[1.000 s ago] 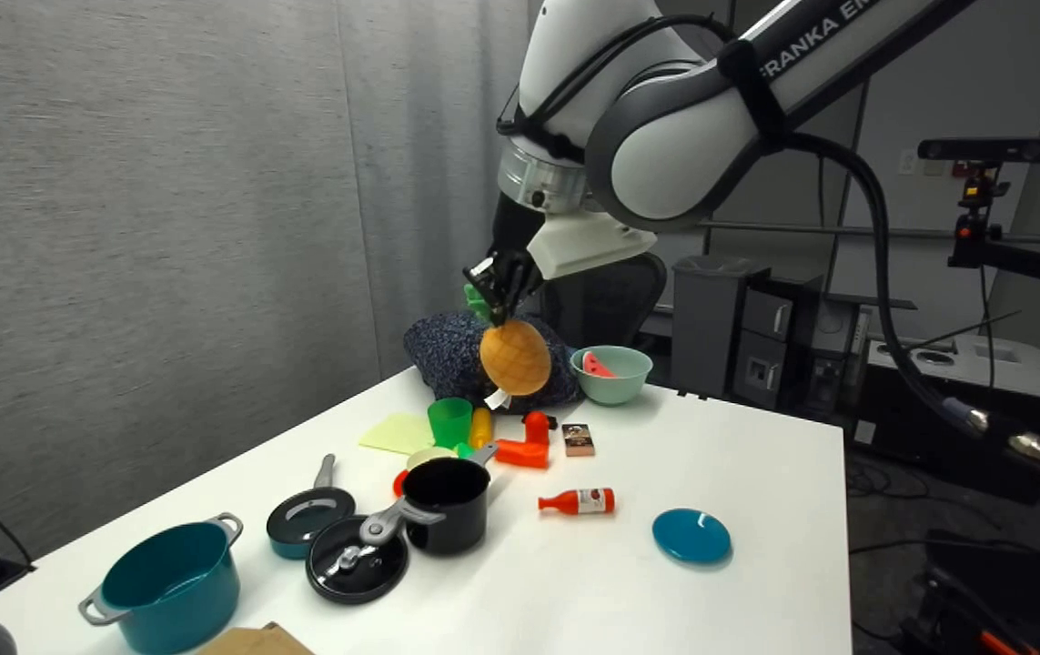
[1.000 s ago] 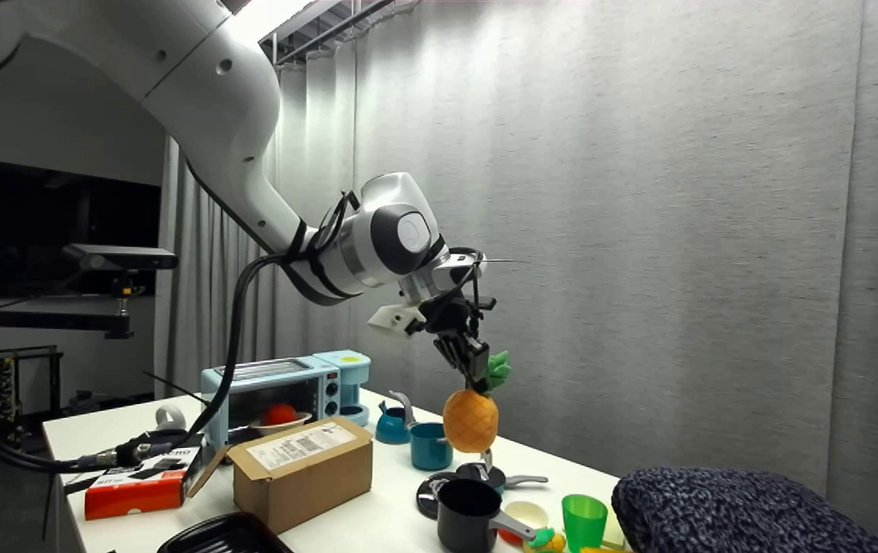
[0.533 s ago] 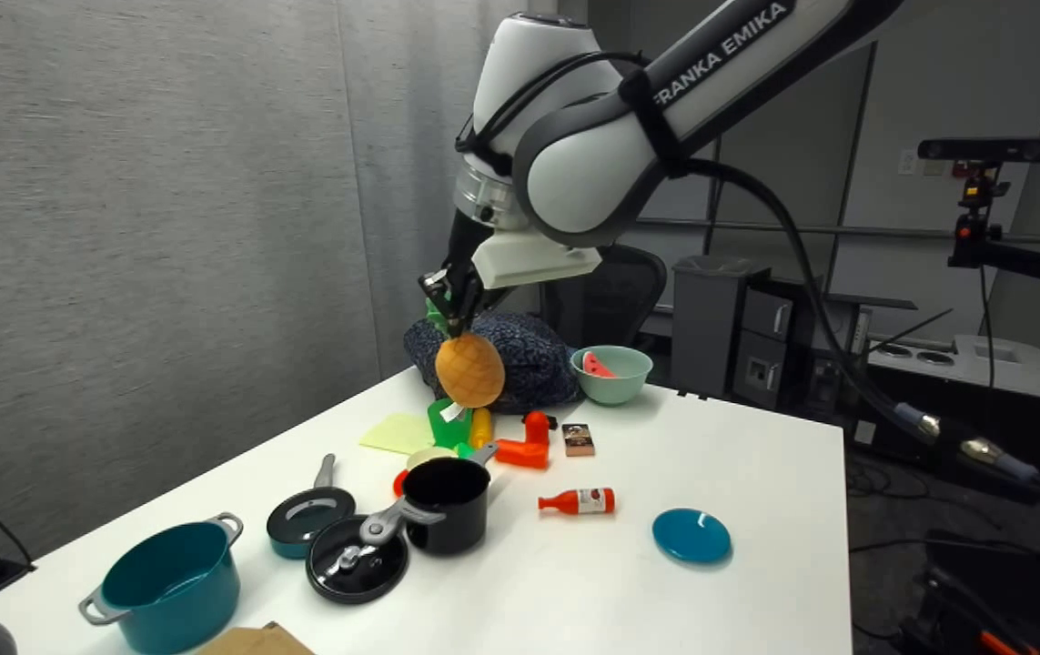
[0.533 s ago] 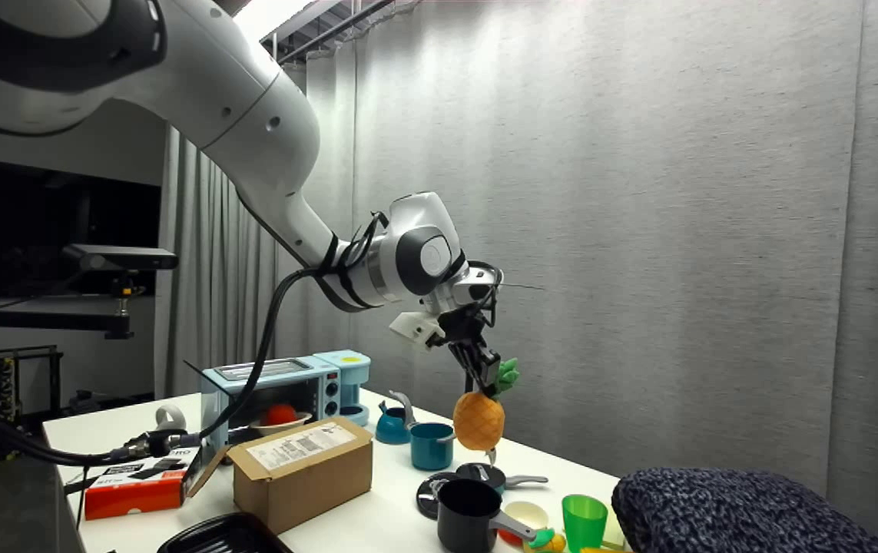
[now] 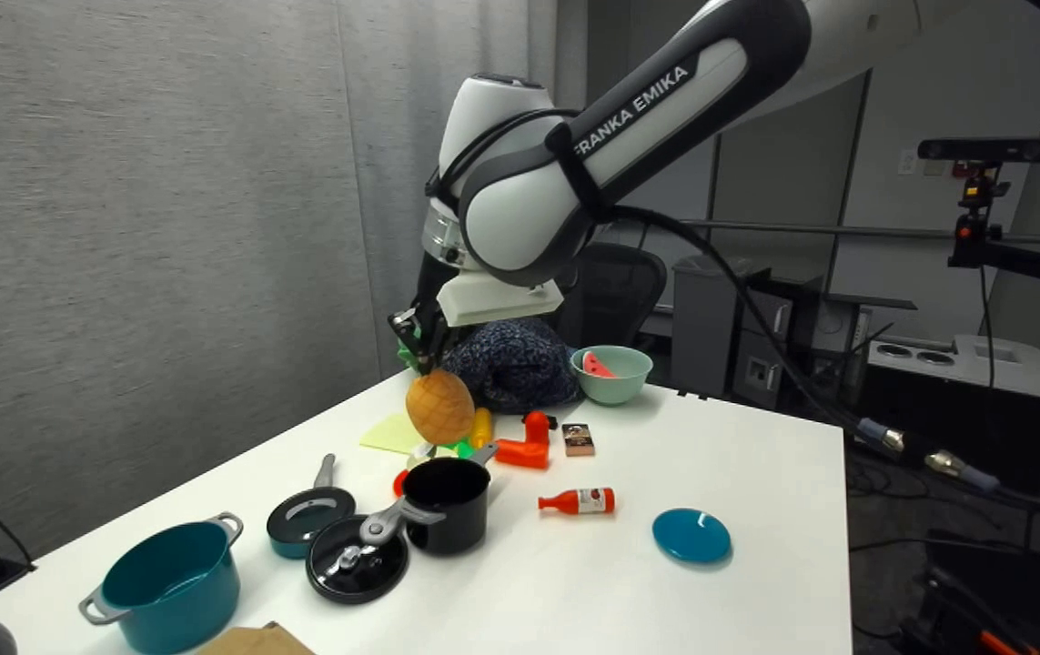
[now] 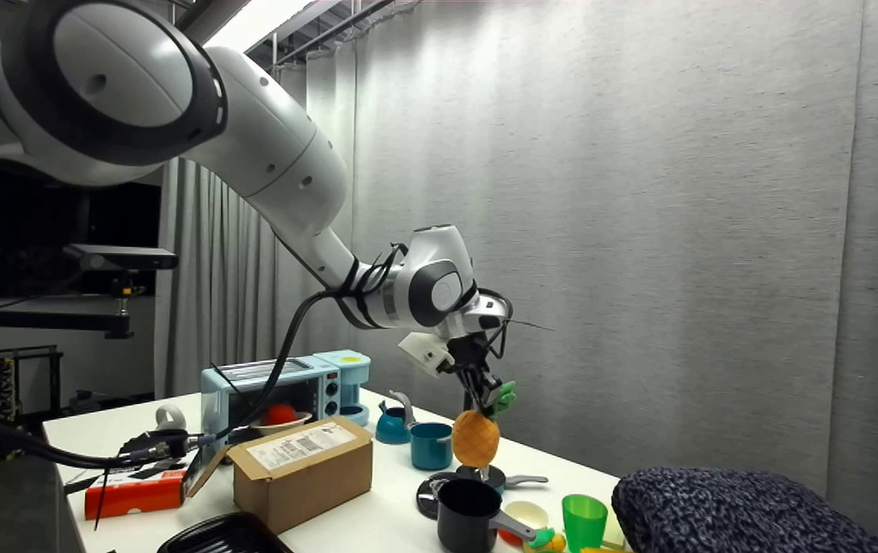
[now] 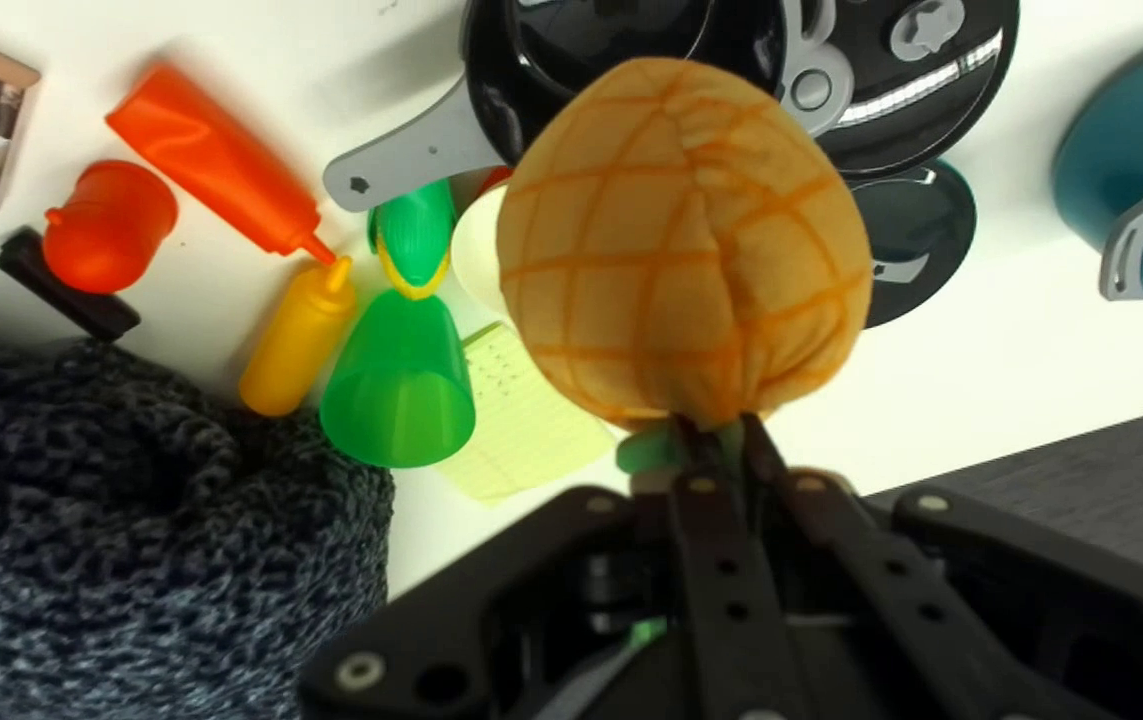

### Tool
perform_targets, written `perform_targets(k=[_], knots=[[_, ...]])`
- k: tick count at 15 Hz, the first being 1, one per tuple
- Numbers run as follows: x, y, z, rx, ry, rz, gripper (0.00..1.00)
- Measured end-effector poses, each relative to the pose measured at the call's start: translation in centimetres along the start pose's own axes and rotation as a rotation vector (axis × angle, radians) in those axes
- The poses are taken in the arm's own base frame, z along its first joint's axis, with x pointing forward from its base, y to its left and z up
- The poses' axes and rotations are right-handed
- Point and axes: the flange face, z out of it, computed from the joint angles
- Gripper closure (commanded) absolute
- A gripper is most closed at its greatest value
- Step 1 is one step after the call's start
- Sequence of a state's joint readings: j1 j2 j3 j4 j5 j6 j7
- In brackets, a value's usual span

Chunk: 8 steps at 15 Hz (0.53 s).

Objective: Pick up the pineapple from the table and put it in the pot

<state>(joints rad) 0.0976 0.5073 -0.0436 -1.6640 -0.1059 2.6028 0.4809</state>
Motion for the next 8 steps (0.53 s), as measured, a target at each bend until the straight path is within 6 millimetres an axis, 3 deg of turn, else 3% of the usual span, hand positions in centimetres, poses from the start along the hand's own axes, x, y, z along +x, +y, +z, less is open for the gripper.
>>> perform_targets(k=[7,8], knots=[[-1.7,-1.0,4.0,-0.014,-0.064,-0.023,0.98],[-1.9,-1.0,4.4,-0.019,-0.075,-0.025,0.68]])
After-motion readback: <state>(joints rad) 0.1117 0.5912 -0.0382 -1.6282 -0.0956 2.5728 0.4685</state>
